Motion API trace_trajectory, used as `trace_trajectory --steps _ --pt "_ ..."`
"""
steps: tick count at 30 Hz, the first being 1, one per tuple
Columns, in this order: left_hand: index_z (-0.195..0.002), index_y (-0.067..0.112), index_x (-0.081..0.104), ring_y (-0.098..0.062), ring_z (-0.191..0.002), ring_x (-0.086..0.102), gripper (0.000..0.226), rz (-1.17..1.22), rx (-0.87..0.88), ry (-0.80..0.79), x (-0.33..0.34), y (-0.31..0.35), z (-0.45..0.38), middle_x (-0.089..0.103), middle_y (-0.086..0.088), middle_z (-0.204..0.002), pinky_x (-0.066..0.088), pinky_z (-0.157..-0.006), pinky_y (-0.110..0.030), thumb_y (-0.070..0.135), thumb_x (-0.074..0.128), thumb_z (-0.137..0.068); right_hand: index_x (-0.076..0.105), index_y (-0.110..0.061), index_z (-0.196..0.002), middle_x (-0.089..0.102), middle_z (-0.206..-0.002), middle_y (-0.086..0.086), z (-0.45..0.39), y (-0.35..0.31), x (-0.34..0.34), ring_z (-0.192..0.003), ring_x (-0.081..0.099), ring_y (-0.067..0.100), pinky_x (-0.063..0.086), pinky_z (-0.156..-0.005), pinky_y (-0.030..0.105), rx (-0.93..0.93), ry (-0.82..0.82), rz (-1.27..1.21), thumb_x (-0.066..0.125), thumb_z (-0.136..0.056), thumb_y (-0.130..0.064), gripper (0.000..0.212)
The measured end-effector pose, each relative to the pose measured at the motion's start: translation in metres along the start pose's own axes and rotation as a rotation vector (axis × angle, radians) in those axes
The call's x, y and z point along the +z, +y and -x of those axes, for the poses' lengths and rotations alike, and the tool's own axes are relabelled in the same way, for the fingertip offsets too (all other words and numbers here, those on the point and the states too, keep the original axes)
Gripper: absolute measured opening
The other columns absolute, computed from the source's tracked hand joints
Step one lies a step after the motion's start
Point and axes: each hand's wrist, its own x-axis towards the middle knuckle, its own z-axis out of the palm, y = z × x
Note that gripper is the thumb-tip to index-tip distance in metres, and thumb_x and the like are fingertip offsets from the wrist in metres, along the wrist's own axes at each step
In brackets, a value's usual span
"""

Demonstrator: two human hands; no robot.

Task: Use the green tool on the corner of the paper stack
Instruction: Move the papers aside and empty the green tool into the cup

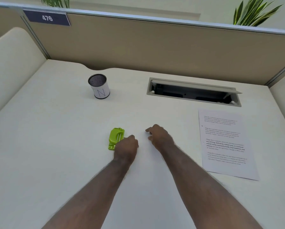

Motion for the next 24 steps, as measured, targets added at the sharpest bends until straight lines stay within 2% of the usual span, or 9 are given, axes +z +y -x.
trace_trajectory --steps 6,10,16,18,20,22,24 --pt "-0.086 0.014 0.066 -0.025 -0.083 0.063 0.028 -0.092 0.087 0.035 -0.001 0.000 0.005 0.060 -0.004 -0.094 0.039 -0.055 -0.033 0.023 0.042 -0.096 0.069 -0.020 -0.114 0.062 -0.117 0.004 -0.016 -0.008 -0.004 -0.112 0.058 0.026 0.045 -0.083 0.032 -0.068 0.007 0.171 0.053 -0.093 -0.015 0.027" --pt "-0.065 0.015 0.065 -0.023 -0.063 0.063 0.019 -0.116 0.074 0.037 -0.009 0.002 0.010 0.062 -0.002 -0.073 0.036 -0.043 -0.029 0.016 0.062 -0.084 0.072 -0.014 -0.102 0.064 -0.110 0.006 -0.021 -0.009 -0.006 -0.101 0.062 0.028 0.048 -0.078 0.032 -0.090 0.001 0.216 0.057 -0.088 -0.008 0.022" --pt "-0.077 0.016 0.064 -0.023 -0.076 0.063 0.016 -0.085 0.080 0.054 -0.007 0.001 0.008 0.062 -0.002 -0.083 0.041 -0.050 -0.033 0.014 0.053 -0.088 0.069 -0.011 -0.094 0.063 -0.103 0.007 -0.020 -0.005 -0.006 -0.097 0.059 0.029 0.052 -0.077 0.036 -0.160 0.041 0.241 0.052 -0.087 -0.005 0.019" --pt "-0.067 0.018 0.063 -0.020 -0.064 0.063 0.014 -0.100 0.087 0.058 -0.010 0.002 0.010 0.061 0.000 -0.072 0.040 -0.042 -0.030 0.015 0.066 -0.080 0.067 -0.010 -0.092 0.061 -0.101 0.008 -0.020 -0.004 -0.007 -0.095 0.057 0.029 0.049 -0.073 0.036 -0.192 0.041 0.264 0.049 -0.085 -0.003 0.020" --pt "-0.056 0.019 0.060 -0.016 -0.052 0.060 0.021 -0.147 0.116 0.083 -0.012 0.003 0.012 0.059 0.002 -0.061 0.036 -0.035 -0.025 0.012 0.078 -0.064 0.066 -0.009 -0.091 0.056 -0.095 0.007 -0.020 -0.003 -0.008 -0.092 0.055 0.029 0.047 -0.071 0.036 -0.218 0.034 0.287 0.046 -0.086 -0.003 0.021" --pt "-0.054 0.021 0.059 -0.013 -0.049 0.058 0.025 -0.197 0.132 0.107 -0.013 0.003 0.013 0.058 0.003 -0.058 0.034 -0.033 -0.023 0.010 0.081 -0.054 0.066 -0.008 -0.091 0.053 -0.092 0.007 -0.019 -0.003 -0.009 -0.090 0.053 0.028 0.049 -0.072 0.036 -0.232 0.035 0.298 0.044 -0.090 -0.005 0.022" --pt "-0.054 0.021 0.059 -0.012 -0.049 0.059 0.026 -0.220 0.139 0.115 -0.013 0.003 0.013 0.058 0.003 -0.058 0.034 -0.033 -0.021 0.010 0.082 -0.051 0.066 -0.008 -0.093 0.058 -0.098 0.009 -0.018 -0.003 -0.008 -0.093 0.056 0.029 0.053 -0.079 0.039 -0.232 0.047 0.304 0.042 -0.093 -0.008 0.024"
